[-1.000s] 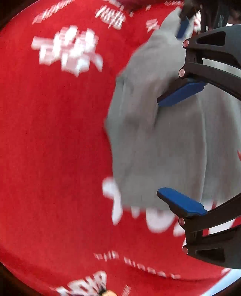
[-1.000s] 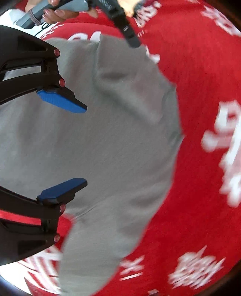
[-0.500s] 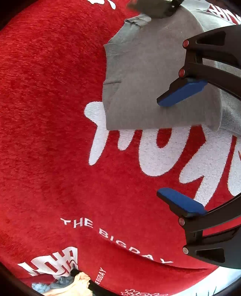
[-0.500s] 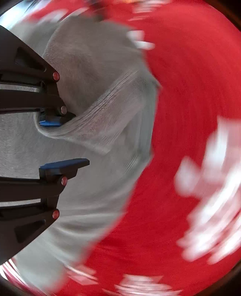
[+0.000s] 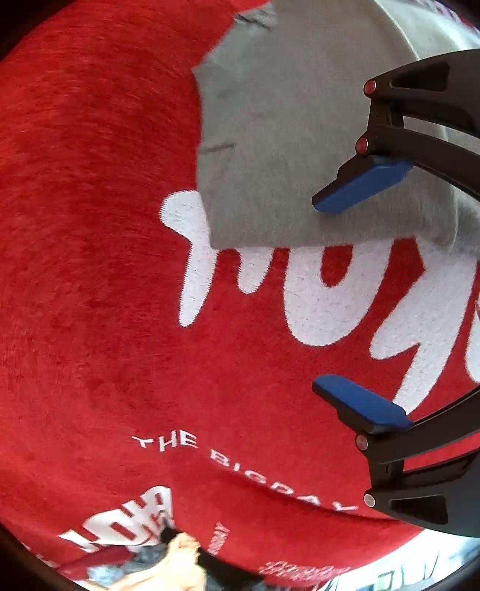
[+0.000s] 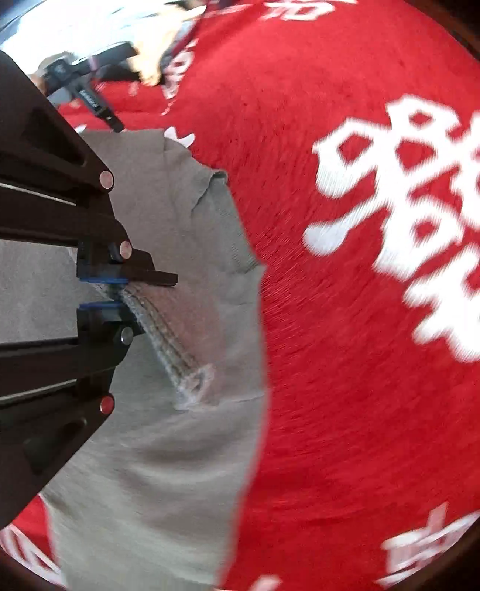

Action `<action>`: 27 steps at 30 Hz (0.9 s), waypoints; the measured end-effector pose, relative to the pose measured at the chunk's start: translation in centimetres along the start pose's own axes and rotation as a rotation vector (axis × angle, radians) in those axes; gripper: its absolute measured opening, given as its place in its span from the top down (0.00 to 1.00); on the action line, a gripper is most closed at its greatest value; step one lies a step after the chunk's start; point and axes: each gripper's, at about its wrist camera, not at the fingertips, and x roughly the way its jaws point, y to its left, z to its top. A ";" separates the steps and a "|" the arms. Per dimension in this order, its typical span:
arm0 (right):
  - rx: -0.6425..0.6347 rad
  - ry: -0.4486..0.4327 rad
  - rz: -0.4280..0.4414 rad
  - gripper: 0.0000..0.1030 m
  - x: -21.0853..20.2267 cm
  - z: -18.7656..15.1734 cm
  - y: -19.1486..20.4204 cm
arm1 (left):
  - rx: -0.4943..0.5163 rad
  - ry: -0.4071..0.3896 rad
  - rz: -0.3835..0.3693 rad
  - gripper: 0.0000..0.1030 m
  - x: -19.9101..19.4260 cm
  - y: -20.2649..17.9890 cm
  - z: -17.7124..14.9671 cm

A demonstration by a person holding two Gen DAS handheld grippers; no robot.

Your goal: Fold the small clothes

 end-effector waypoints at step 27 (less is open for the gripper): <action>-0.058 0.254 -0.044 0.58 -3.6 -13.9 -2.1 | -0.024 0.077 -0.044 0.13 -1.4 1.4 -5.5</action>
